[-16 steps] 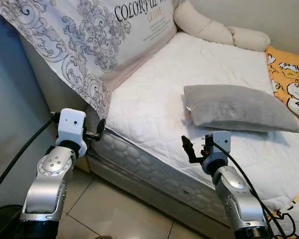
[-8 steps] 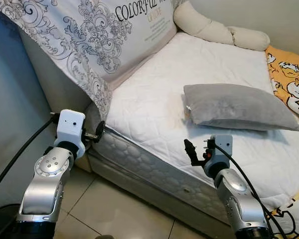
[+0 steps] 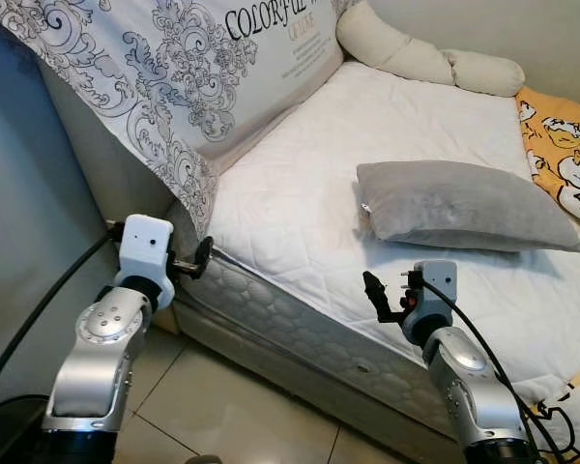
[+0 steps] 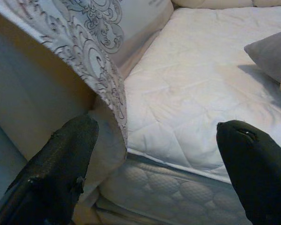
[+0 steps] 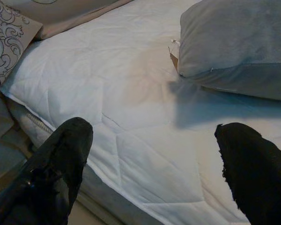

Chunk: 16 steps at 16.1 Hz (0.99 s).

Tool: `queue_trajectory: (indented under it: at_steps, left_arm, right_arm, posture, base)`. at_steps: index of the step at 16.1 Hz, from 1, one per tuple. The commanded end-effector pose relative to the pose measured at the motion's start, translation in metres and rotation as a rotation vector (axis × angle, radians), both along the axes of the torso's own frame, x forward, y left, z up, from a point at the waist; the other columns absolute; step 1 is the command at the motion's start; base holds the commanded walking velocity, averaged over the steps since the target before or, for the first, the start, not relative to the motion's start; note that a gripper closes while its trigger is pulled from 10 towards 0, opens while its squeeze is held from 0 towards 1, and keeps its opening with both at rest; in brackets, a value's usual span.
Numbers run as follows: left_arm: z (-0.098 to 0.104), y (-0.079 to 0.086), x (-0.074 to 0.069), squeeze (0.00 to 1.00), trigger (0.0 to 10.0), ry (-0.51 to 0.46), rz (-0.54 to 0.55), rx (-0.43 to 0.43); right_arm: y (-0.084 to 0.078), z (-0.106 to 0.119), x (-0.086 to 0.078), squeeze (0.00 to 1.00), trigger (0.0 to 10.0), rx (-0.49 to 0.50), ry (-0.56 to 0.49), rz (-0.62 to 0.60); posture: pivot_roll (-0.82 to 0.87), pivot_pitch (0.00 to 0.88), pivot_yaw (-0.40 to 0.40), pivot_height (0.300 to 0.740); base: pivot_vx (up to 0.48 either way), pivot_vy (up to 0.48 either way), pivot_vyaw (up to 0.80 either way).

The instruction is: Clean up the room

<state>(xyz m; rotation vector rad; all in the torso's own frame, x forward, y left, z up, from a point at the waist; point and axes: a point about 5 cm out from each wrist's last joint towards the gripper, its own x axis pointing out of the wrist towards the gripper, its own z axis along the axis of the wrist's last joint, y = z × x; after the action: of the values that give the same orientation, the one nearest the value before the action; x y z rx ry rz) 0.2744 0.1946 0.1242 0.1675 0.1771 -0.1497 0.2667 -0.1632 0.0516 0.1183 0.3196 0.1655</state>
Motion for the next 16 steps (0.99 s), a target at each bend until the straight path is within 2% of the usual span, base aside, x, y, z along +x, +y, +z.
queue_trajectory:
  at_steps: [1, 5, 7, 9, 11, 12, 16]
  left_arm:
    - [0.0, -0.005, 0.0, 0.0, 10.0, 0.003, -0.003, -0.016]
    - [-0.005, -0.01, -0.001, 0.0, 10.0, 0.015, -0.007, -0.009]
    - [-0.007, -0.01, -0.002, 0.0, 10.0, 0.018, -0.006, 0.005]
    - [-0.007, -0.012, -0.003, 0.0, 10.0, -0.001, 0.023, -0.013]
    - [-0.006, -0.013, -0.003, 0.0, 10.0, -0.026, 0.033, 0.006]
    - [-0.005, -0.012, -0.003, 0.0, 10.0, -0.04, 0.048, 0.035]
    - [0.01, -0.007, -0.002, 0.0, 10.0, -0.123, 0.065, 0.036]
  right_arm:
    - [-0.006, 0.003, 0.003, 0.0, 10.0, -0.005, -0.005, -0.006]
    - [-0.015, 0.0, 0.001, 0.0, 10.0, -0.024, 0.005, -0.008]
    - [-0.013, 0.005, 0.001, 0.0, 10.0, -0.008, -0.021, -0.014]
    - [-0.009, 0.016, 0.002, 0.0, 10.0, 0.045, -0.089, -0.041]
    - [-0.005, 0.017, 0.002, 0.0, 10.0, 0.056, -0.098, -0.045]
    - [-0.004, 0.017, 0.001, 0.0, 10.0, 0.069, -0.108, -0.05]
    - [0.0, 0.031, 0.004, 0.0, 10.0, 0.076, -0.175, -0.053]
  posture:
    - [0.04, 0.0, -0.073, 0.74]
    - [0.04, 0.0, -0.08, 0.74]
    - [0.04, 0.0, -0.087, 0.74]
    - [0.03, 0.0, -0.091, 0.74]
    - [0.04, 0.0, -0.093, 0.74]
    - [0.04, 0.0, -0.095, 0.74]
    - [0.03, 0.0, -0.088, 0.74]
  base:
    - [0.0, 0.0, 0.0]
    - [0.0, 0.0, 0.0]
    - [0.0, 0.0, 0.0]
    - [0.0, 0.0, 0.0]
    - [0.0, 0.0, 0.0]
    - [0.0, 0.0, -0.79]
    - [0.0, 0.0, -0.79]
